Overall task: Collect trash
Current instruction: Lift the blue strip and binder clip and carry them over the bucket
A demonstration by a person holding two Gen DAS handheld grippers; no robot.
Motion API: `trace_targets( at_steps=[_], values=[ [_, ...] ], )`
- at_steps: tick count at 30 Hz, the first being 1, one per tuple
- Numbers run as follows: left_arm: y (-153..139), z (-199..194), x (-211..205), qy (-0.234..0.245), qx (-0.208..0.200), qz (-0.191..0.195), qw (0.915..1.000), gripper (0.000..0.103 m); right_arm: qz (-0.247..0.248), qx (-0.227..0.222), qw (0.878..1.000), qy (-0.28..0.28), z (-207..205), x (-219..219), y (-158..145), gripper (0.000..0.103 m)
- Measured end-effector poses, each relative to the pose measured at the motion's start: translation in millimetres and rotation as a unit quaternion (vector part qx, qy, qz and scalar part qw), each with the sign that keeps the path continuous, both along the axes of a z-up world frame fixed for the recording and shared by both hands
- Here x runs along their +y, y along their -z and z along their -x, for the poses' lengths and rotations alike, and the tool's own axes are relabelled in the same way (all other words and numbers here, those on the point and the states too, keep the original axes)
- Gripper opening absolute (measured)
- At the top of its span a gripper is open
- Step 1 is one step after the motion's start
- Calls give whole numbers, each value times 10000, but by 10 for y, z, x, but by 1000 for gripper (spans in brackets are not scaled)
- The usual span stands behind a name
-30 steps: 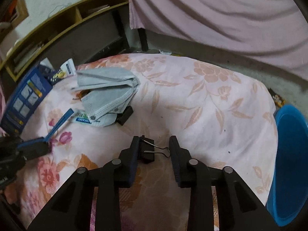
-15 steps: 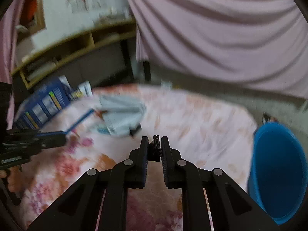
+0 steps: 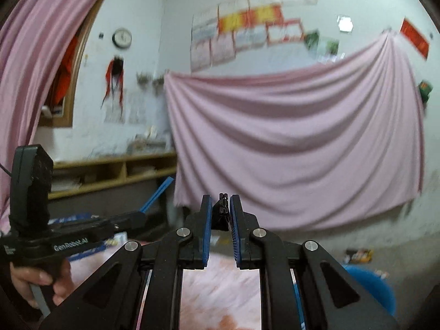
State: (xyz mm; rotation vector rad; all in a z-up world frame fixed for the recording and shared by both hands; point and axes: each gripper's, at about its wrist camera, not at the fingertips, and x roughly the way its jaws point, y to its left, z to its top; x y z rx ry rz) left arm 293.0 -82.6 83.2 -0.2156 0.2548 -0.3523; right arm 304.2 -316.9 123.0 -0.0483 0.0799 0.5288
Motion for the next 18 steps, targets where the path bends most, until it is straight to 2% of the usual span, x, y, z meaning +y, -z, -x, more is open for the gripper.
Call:
trace_targets(
  at_steps=[6,10,15,18],
  values=[
    [-259,-40,-541,376,-805,-139,9959,5,-62,-681,9967,438,80,-346,-157,11],
    [-261,-150,-860,572,-1160,-213,9914,5,-124,-943,9926,759,80,-646,-173,11],
    [-206,-316,-1207,770,-1327,-278,9878,5,-139,-968,9895,1065,15,-902,-156,11],
    [-173,-416,-1423,881,-1257,-315,9876,5,-89,-817,9890,1229,-58,-1018,-89,11]
  ],
)
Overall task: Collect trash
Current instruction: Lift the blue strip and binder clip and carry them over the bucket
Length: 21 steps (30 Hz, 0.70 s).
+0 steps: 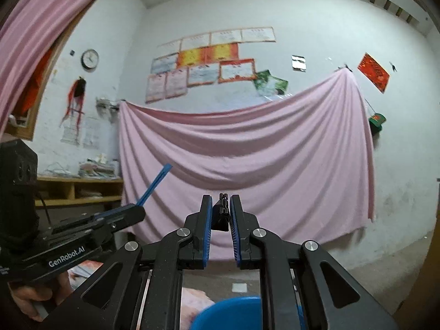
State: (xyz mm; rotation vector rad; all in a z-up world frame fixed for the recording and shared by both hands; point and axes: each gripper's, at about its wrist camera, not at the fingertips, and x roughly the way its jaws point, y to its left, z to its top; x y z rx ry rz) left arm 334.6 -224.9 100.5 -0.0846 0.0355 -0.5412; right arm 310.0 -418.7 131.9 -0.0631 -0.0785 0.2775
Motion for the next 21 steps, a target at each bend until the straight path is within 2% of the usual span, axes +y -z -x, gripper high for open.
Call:
trace_targets(
  at_steps=[6,12,15,21],
  values=[
    [223,-150,-325,85,416,-214,9989,5,45,522,9984,199,-140,-201,248,11],
    [472,-375,-508,196,1108,-525,9923,5,-176,1187,9924,252,-299,-428,531,11],
    [564,-490,-574,262,1535,-655,9856,5,-229,1503,9879,310,-375,-493,646,11],
    [768,-738,-667,281,2450,-774,9660,5,-338,2273,9720,480,-557,-565,850,11]
  ],
)
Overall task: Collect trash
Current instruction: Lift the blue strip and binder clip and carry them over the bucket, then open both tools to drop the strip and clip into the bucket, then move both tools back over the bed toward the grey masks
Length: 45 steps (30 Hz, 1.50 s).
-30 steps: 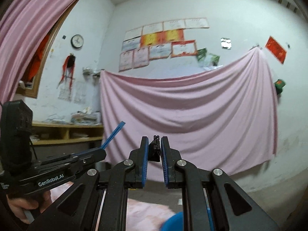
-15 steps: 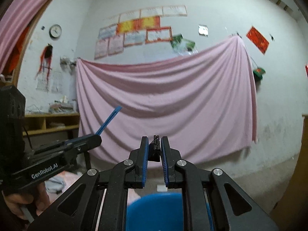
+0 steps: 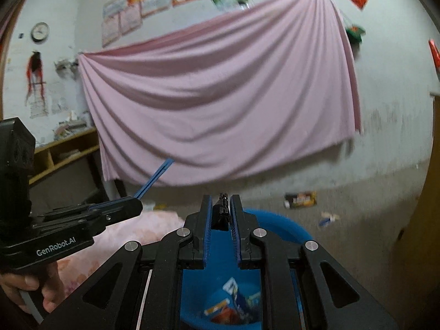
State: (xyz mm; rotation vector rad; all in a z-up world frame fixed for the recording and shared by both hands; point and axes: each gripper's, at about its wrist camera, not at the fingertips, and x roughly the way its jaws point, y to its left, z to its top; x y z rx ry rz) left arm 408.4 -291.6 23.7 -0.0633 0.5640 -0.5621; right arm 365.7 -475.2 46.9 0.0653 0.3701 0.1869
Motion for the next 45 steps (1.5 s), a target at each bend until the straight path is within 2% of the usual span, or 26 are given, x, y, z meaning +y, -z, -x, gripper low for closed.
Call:
trace_targets(
  at_steps=[10,17,25,27,29,32,36,37,39,43,45],
  values=[
    [129,-178,-37,43,759,-115,9970,5,112,828,9965,51,-147,32,238,12],
    [214,-232,-106,70,1001,-280,9946,5,175,1221,9923,76,-196,28,360,12],
    [318,-247,-125,22,1181,-307,9925,6,111,1416,9898,125,-257,-34,391,14],
    [328,-258,-112,-1,1203,-309,9923,6,116,1455,9892,151,-264,-34,392,18],
    [333,-261,-89,-36,1228,-286,9920,11,93,1474,9889,158,-271,-45,401,28],
    [323,-258,-48,-91,1233,-214,9921,21,86,1488,9887,181,-274,-51,401,29],
    [294,-249,16,-193,1205,-129,9924,23,42,1474,9888,247,-288,-83,388,40],
    [292,-244,33,-223,1192,-103,9926,27,24,1458,9890,258,-285,-91,381,45],
    [265,-222,74,-272,1160,-38,9929,34,11,1423,9894,289,-284,-97,360,48],
    [198,-159,172,-418,1015,3,9940,37,-17,1325,9905,367,-267,-99,320,72],
    [163,-128,221,-483,954,37,9943,43,-56,1257,9913,382,-248,-94,287,75]
  ],
)
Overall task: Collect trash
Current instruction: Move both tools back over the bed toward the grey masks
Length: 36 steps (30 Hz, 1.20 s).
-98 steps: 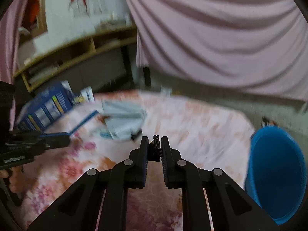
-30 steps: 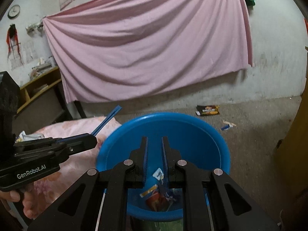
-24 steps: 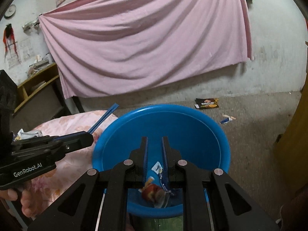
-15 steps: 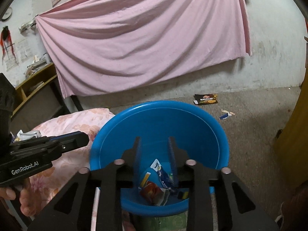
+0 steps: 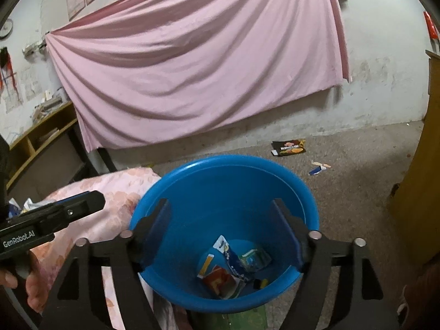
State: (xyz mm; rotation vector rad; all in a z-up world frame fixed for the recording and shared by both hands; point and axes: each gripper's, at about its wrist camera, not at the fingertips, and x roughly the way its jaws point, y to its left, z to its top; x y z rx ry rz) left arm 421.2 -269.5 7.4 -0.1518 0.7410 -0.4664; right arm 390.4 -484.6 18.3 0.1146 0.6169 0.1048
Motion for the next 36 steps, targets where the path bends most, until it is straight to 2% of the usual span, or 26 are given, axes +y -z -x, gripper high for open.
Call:
trace_targets(
  at_steps=[2,6,8,11,12,18,24,30,36],
  values=[
    [-39,36,76,-105,-75,62,9999,54,11,-79,10000,22,11,10,-46,80],
    [-143,100,217,-277,-235,116,9993,59,15,-262,9997,24,48,68,-148,88],
    [-201,144,316,-396,-367,160,9984,78,32,-371,9993,12,77,126,-199,99],
    [-285,222,474,-574,-570,282,9963,93,32,-588,9983,-27,138,214,-296,103],
    [-315,242,512,-632,-629,265,9957,94,47,-685,9976,-49,163,255,-342,103],
    [-477,441,794,-970,-1055,256,9893,99,-24,-1135,9934,-150,257,424,-523,103],
    [-647,724,1183,-1345,-1608,307,9773,101,-100,-1810,9829,-317,442,650,-710,103],
    [-841,1056,1607,-1747,-2174,256,9600,101,-131,-2610,9638,-525,698,992,-924,103],
    [-981,1421,1988,-2114,-2696,84,9395,101,-168,-3111,9474,-735,900,1361,-1029,103]
  ],
)
